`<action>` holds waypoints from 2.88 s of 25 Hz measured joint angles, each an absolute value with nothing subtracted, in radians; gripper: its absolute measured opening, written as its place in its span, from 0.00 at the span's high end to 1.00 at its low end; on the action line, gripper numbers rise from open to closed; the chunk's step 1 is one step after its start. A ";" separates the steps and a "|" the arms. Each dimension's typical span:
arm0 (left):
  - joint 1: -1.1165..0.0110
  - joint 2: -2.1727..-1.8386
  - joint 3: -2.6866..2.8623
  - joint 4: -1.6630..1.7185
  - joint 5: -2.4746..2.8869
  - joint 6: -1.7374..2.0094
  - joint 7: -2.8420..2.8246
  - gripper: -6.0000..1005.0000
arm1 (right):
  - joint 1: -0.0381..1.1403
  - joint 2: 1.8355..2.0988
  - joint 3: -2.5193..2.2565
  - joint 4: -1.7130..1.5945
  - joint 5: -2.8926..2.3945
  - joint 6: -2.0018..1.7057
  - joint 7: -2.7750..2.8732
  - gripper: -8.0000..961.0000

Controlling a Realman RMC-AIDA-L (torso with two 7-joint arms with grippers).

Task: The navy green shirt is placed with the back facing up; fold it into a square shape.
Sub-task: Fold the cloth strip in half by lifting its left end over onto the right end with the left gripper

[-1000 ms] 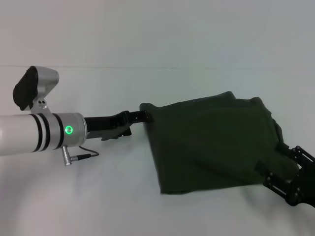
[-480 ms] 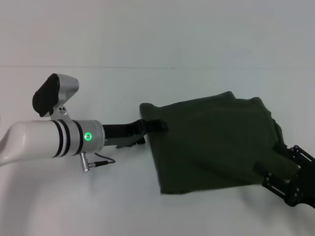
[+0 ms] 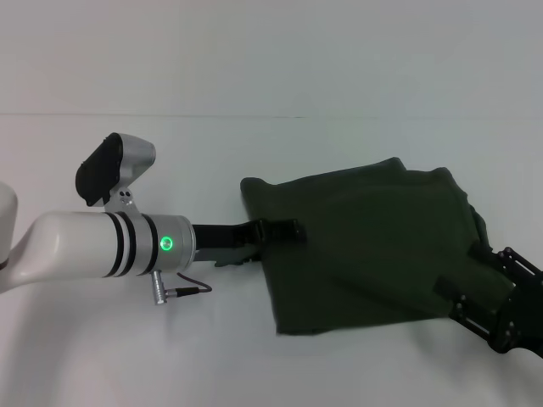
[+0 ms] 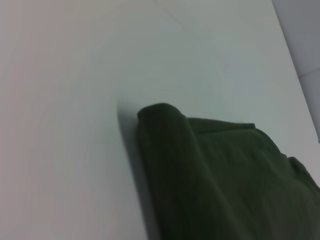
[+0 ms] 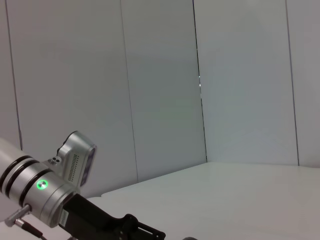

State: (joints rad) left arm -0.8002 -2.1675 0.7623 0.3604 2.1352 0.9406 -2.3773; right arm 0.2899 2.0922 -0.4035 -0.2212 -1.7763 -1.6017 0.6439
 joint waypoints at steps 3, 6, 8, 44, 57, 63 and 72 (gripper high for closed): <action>-0.802 -2.167 0.762 0.357 2.134 0.946 -2.376 0.07 | 0.291 2.092 -0.403 -0.221 -1.776 -1.602 0.644 0.20; -0.799 -2.169 0.763 0.358 2.125 0.951 -2.360 0.07 | 0.291 2.092 -0.403 -0.221 -1.776 -1.602 0.645 0.20; -0.798 -2.169 0.761 0.350 2.122 0.947 -2.347 0.07 | 0.291 2.093 -0.403 -0.221 -1.776 -1.602 0.645 0.20; -0.705 -2.117 0.703 0.444 2.161 1.104 -2.286 0.92 | 0.299 2.097 -0.400 -0.216 -1.773 -1.645 0.662 0.20; -0.676 -2.086 0.530 0.534 2.356 1.137 -2.304 0.91 | 0.314 2.098 -0.403 -0.195 -1.775 -1.648 0.664 0.20; -0.667 -2.091 0.529 0.547 2.356 1.138 -2.302 0.90 | 0.318 2.097 -0.403 -0.191 -1.776 -1.644 0.664 0.19; -0.620 -2.118 0.523 0.587 2.280 1.149 -2.179 0.90 | 0.323 2.097 -0.405 -0.192 -1.776 -1.643 0.664 0.19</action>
State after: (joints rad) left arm -0.6200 -2.1180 0.5234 0.5865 2.2797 1.1493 -2.1791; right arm 0.3229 2.0967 -0.4049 -0.1918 -1.7764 -1.6432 0.6642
